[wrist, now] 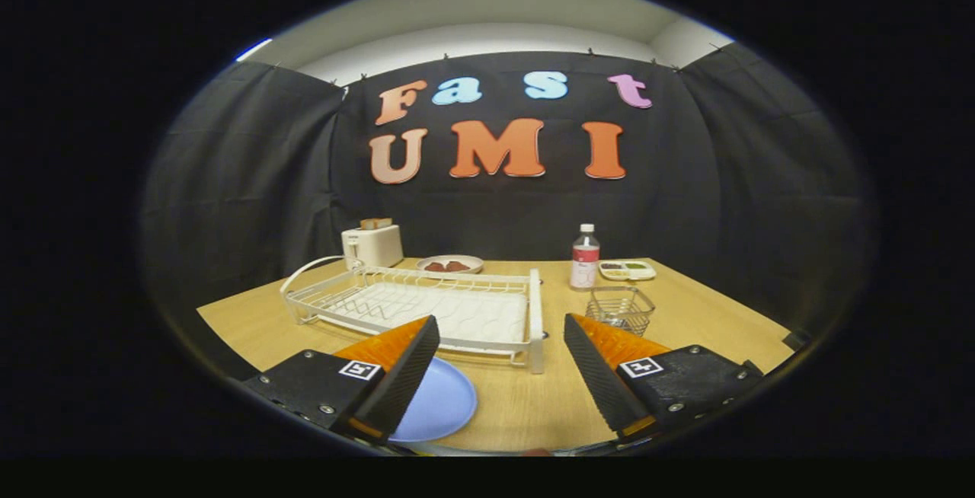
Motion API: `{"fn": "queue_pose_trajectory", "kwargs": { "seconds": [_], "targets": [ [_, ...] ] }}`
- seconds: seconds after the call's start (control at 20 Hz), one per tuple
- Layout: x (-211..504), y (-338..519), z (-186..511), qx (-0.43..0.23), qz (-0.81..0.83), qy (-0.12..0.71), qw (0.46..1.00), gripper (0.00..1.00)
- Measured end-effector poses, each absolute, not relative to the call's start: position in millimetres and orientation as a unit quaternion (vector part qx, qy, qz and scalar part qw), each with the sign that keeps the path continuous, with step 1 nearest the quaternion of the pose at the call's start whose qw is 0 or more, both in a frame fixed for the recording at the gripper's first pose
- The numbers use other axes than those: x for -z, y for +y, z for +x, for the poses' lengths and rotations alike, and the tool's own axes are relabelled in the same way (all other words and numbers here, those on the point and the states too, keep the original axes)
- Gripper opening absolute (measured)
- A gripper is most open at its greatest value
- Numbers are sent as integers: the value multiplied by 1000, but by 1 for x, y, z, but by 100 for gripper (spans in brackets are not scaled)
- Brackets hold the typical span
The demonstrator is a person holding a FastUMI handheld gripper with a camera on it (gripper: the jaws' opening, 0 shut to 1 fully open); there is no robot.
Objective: Take the plate from the dish rack, then take the spoon from the basket and place it into the plate.
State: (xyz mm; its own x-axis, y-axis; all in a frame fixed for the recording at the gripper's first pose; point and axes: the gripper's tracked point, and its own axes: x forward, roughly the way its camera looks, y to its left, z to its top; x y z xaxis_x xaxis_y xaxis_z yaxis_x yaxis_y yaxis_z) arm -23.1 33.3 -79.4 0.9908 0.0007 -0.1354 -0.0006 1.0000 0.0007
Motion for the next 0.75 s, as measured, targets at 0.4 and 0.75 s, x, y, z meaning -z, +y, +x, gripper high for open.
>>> {"fn": "queue_pose_trajectory", "kwargs": {
  "seconds": [0.4,0.75],
  "targets": [
    [69,-48,-32,67,7,44,997,97],
    [70,-82,-41,98,14,37,994,97]
  ]
}}
